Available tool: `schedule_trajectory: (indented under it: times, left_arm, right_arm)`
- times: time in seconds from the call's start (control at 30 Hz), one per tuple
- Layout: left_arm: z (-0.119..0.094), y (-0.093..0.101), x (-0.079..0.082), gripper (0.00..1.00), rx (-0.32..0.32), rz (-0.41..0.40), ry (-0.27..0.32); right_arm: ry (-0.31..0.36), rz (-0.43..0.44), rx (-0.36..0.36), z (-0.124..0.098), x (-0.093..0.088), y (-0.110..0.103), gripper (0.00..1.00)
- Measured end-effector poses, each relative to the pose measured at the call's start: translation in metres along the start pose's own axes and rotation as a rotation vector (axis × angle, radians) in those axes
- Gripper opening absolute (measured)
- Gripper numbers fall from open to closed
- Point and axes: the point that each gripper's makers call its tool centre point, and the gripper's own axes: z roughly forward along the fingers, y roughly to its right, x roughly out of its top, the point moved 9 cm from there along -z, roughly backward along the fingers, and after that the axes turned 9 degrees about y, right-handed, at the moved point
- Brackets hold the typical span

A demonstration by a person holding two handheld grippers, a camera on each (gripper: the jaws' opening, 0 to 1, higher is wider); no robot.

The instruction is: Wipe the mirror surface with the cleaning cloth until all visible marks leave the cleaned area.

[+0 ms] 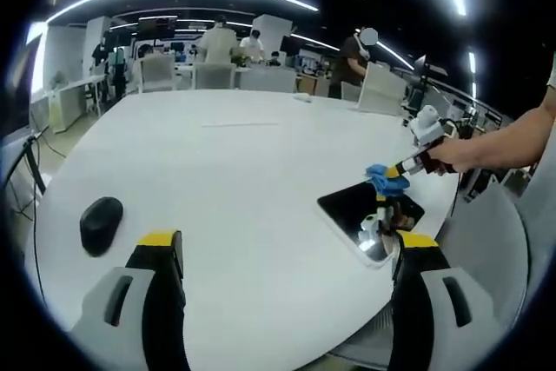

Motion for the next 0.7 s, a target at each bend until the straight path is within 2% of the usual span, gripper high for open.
schedule_trajectory:
  times: [0.07, 0.3, 0.7]
  left_arm:
    - [0.001, 0.003, 0.001, 0.99, -0.003, 0.002, -0.002]
    - [0.004, 0.005, 0.002, 0.99, -0.012, 0.001, 0.000]
    - [0.004, -0.001, -0.001, 0.99, -0.014, 0.000, -0.003]
  right_arm:
    - [-0.006, 0.032, -0.003, 0.000, 0.000, 0.000, 0.00]
    - [-0.019, 0.031, 0.001, 0.001, 0.001, -0.006, 0.00]
    - [-0.036, 0.048, 0.032, 0.010, 0.007, -0.037, 0.00]
